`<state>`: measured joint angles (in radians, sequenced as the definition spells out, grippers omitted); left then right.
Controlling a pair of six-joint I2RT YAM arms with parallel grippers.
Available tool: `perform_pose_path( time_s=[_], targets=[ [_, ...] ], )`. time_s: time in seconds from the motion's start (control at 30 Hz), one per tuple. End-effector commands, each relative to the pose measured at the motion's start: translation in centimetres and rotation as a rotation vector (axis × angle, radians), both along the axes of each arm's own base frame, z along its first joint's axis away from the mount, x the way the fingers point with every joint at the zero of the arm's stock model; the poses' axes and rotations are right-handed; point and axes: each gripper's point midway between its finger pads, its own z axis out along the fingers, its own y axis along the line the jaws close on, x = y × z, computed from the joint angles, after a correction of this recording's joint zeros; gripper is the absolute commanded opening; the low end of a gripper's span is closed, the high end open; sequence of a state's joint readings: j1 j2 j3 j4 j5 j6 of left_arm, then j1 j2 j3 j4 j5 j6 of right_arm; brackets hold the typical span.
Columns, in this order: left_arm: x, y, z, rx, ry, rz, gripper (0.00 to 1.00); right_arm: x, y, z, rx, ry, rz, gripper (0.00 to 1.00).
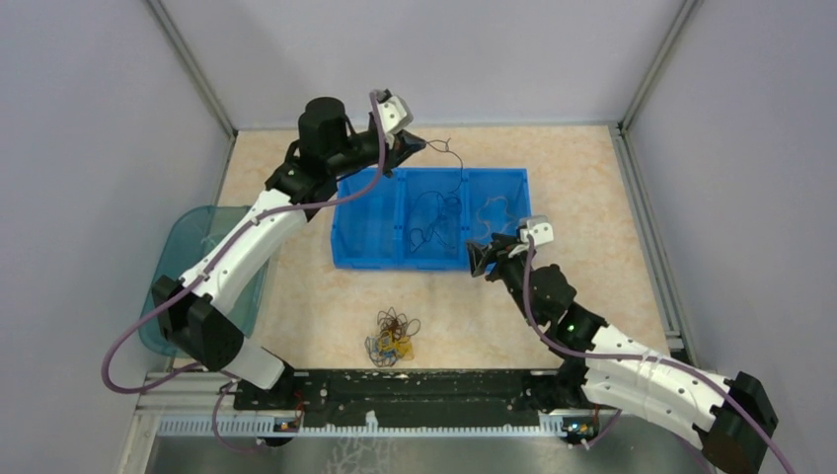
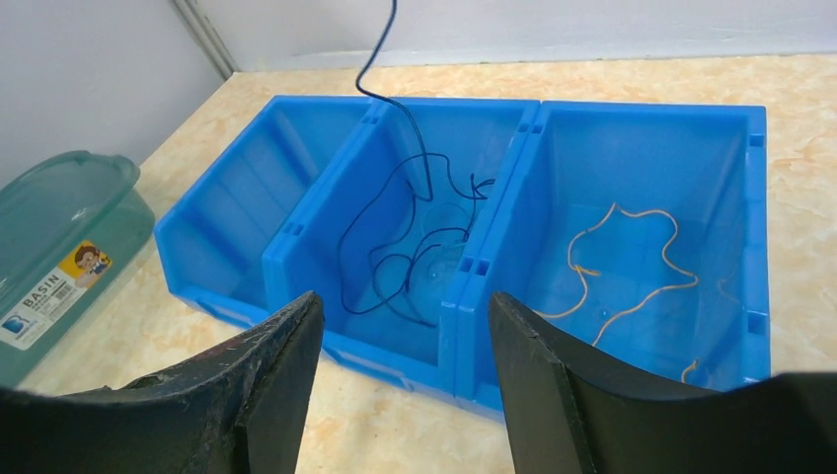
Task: Untangle the cables
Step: Place the cable in the bin, then untie the cable.
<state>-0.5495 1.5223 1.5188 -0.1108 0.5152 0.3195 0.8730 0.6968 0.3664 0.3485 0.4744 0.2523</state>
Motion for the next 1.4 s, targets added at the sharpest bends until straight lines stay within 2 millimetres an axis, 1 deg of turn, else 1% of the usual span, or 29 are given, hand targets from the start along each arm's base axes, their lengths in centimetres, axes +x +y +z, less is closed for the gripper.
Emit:
perform_pose_path(
  time_s=[0.0, 0.07, 0.27, 0.33, 0.37, 0.43, 0.57, 0.67, 0.77, 0.83, 0.9, 0.93, 1.03, 1.1, 1.17, 1.2, 1.27, 1.37],
  targets=[
    [-0.5, 0.2, -1.7, 0.037, 0.021, 0.004, 0.0, 0.1, -0.6, 1.2, 0.023, -0.034, -0.019, 0.63],
    [-0.5, 0.2, -3.1, 0.075, 0.038, 0.019, 0.0, 0.1, -0.6, 1.3, 0.026, -0.035, -0.021, 0.62],
    [0.4, 1.1, -9.2, 0.271, 0.133, 0.117, 0.0, 0.2, -0.6, 1.5, 0.031, -0.03, -0.025, 0.62],
    [0.3, 1.2, -10.4, 0.299, 0.165, 0.117, 0.02, 0.1, -0.5, 1.5, 0.032, -0.028, -0.017, 0.62],
    [0.2, 1.2, -10.7, 0.304, 0.173, 0.113, 0.06, 0.1, -0.3, 1.5, 0.032, -0.028, -0.009, 0.62],
    [0.0, 1.1, -11.3, 0.318, 0.179, 0.1, 0.24, -0.1, 0.2, 1.5, 0.029, -0.027, 0.019, 0.62],
    [0.3, 1.4, -12.9, 0.381, 0.222, 0.104, 0.5, -0.1, 0.9, 1.5, 0.019, -0.019, 0.05, 0.62],
    [0.7, 1.9, -13.2, 0.42, 0.224, 0.12, 0.59, -0.2, 1.4, 1.5, 0.013, -0.013, 0.073, 0.63],
    [0.8, 2.5, -12.2, 0.412, 0.219, 0.121, 0.7, -0.3, 1.9, 1.1, -0.001, 0.003, 0.095, 0.63],
    [-0.1, 3.0, -11.5, 0.395, 0.244, 0.073, 0.74, -0.6, 2.6, 1.0, -0.006, 0.007, 0.136, 0.62],
    [-2.1, 3.5, -11.3, 0.398, 0.268, -0.018, 0.75, -1.4, 4.1, 1.0, -0.023, -0.002, 0.23, 0.6],
    [-3.0, 3.9, -11.6, 0.412, 0.283, -0.051, 0.75, -1.9, 5.0, 1.0, -0.034, -0.007, 0.291, 0.6],
    [-5.7, 6.0, -13.2, 0.451, 0.329, -0.128, 0.76, -3.8, 8.3, -0.4, -0.089, 0.018, 0.499, 0.6],
    [-7.7, 7.5, -14.4, 0.474, 0.386, -0.161, 0.76, -5.2, 10.2, -1.9, -0.106, 0.049, 0.631, 0.6],
    [-9.4, 8.8, -14.9, 0.475, 0.414, -0.191, 0.76, -7.0, 12.2, -3.5, -0.124, 0.075, 0.759, 0.6],
    [-10.0, 9.6, -14.7, 0.465, 0.411, -0.192, 0.76, -7.8, 13.1, -4.3, -0.142, 0.092, 0.812, 0.59],
    [-11.5, 10.5, -15.0, 0.471, 0.395, -0.227, 0.76, -8.6, 14.6, -6.5, -0.19, 0.142, 0.884, 0.57],
    [-13.5, 11.8, -15.9, 0.509, 0.354, -0.255, 0.76, -9.2, 16.2, -8.4, -0.195, 0.185, 0.945, 0.54]
  ],
)
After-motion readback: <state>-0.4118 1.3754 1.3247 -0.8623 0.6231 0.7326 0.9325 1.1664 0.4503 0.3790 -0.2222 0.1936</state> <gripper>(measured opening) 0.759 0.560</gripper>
